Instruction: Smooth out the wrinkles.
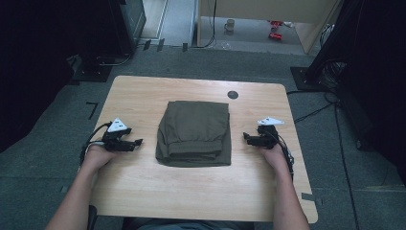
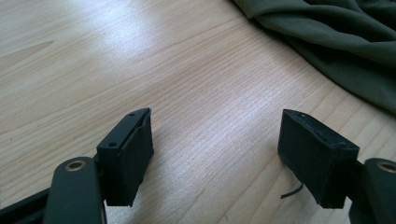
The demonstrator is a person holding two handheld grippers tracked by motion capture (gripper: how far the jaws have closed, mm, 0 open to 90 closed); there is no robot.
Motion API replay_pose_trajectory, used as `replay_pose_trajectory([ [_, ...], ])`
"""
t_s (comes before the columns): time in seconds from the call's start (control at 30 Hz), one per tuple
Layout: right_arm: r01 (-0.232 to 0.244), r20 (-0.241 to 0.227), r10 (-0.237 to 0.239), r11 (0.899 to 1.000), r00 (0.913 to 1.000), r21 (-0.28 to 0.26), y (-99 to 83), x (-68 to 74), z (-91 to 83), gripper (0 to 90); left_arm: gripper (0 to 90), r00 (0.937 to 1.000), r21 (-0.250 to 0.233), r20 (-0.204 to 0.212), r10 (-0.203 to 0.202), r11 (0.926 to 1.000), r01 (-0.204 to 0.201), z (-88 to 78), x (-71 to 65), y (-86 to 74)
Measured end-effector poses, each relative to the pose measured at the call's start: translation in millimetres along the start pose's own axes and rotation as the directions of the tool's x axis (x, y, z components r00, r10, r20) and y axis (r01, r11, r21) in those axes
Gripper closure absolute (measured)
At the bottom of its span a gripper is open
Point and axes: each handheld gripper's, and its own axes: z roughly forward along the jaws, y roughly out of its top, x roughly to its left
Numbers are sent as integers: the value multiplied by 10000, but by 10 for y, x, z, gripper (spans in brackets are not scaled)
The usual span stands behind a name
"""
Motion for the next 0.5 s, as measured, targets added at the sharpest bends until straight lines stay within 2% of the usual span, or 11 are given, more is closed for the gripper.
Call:
replay_pose_trajectory([
  [0.27, -69, 71, 68, 9999, 10000, 77, 0, 17, 4, 170, 248, 9999, 17, -94, -81, 10000, 81, 2, 4, 0],
  [0.4, -384, 421, 376, 9991, 9984, 178, 1, 26, 14, 102, 234, 9997, 19, -175, -170, 9999, 170, 5, 7, 1],
  [0.5, -621, 669, 605, 9978, 9959, 214, -3, 45, 12, 82, 228, 9995, 40, -248, -202, 9998, 203, 4, 10, 1],
])
